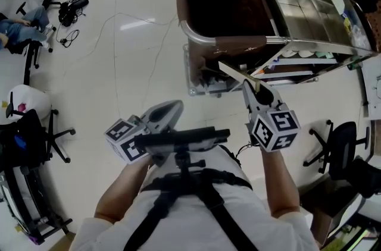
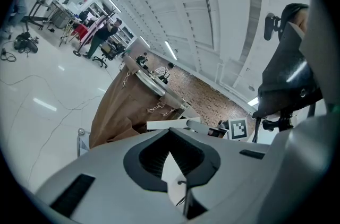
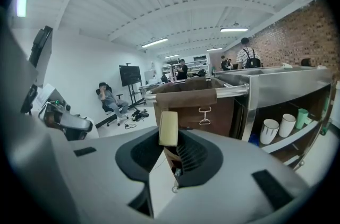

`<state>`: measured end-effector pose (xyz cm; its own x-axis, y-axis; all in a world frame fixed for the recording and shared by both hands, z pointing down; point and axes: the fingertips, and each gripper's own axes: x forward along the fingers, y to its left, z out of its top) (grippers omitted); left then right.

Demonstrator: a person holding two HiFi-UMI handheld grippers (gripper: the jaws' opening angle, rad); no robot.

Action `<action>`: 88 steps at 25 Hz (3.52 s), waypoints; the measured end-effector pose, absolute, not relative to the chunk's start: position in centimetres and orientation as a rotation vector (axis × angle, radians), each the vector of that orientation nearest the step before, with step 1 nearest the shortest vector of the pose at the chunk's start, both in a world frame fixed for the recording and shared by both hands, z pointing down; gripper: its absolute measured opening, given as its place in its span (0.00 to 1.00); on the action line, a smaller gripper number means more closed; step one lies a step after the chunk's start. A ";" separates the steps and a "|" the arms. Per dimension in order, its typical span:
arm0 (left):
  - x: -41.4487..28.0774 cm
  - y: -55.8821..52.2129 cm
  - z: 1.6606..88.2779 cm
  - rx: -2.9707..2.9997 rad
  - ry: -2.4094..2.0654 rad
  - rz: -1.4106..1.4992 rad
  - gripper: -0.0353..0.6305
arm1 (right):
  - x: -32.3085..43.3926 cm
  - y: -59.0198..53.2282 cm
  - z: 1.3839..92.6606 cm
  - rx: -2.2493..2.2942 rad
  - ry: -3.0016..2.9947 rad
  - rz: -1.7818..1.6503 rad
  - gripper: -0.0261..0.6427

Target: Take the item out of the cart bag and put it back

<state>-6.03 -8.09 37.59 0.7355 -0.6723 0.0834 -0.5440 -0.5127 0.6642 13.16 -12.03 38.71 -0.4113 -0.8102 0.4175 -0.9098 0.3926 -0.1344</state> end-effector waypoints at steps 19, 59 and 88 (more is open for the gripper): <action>-6.2 -8.0 37.7 2.238 -0.916 -0.233 0.06 | 12.7 -15.0 43.7 1.451 -2.261 0.506 0.15; -6.8 -7.8 37.7 2.227 -0.932 -0.250 0.06 | 9.7 -19.8 52.0 1.348 -2.063 0.573 0.16; -6.7 -8.1 37.9 2.226 -0.925 -0.249 0.06 | 8.7 -20.2 50.9 1.357 -2.124 0.592 0.29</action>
